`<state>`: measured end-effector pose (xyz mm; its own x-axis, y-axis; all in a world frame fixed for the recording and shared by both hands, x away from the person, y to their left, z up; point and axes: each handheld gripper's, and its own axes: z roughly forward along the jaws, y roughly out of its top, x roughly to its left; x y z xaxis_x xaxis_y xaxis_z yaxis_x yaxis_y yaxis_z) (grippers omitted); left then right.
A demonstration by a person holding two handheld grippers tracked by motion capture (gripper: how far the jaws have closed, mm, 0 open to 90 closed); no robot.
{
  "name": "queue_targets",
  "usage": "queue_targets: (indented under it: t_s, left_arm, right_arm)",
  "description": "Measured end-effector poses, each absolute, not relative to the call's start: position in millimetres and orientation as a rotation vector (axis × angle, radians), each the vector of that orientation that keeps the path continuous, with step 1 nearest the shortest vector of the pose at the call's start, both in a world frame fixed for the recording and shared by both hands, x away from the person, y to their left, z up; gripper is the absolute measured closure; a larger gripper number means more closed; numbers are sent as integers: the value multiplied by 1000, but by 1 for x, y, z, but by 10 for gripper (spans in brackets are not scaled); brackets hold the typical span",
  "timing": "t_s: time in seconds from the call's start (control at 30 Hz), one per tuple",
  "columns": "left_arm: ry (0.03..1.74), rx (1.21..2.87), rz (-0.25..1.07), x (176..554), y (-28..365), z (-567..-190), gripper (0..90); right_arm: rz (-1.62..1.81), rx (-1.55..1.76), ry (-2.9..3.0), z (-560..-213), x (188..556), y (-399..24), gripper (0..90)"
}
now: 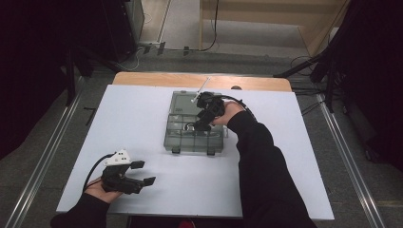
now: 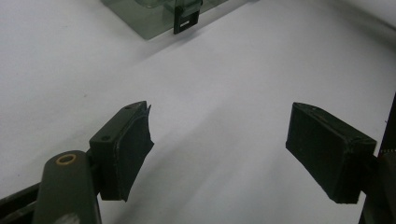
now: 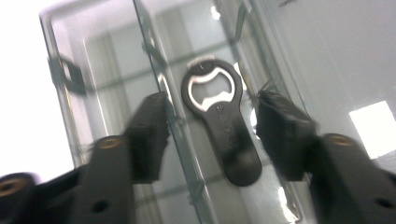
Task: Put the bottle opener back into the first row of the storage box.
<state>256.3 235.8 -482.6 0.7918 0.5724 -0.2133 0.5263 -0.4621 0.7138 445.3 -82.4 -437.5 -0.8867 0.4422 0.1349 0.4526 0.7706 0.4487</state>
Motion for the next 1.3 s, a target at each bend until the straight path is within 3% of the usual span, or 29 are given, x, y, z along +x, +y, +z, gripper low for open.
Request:
queue_targets:
  t_s: [0.17, 0.37, 1.3]
  left_arm:
    - [812, 2155, 75, 256, 235, -483, 215]
    - [817, 2159, 75, 257, 235, -483, 215]
    - [840, 2164, 73, 259, 234, -486, 215]
  right_arm:
    - [-847, -852, -2859, -435, 435, -85, 282]
    - [-900, -950, -2809, -436, 422, -89, 230]
    - [-943, -1122, -2764, -446, 363, -103, 260]
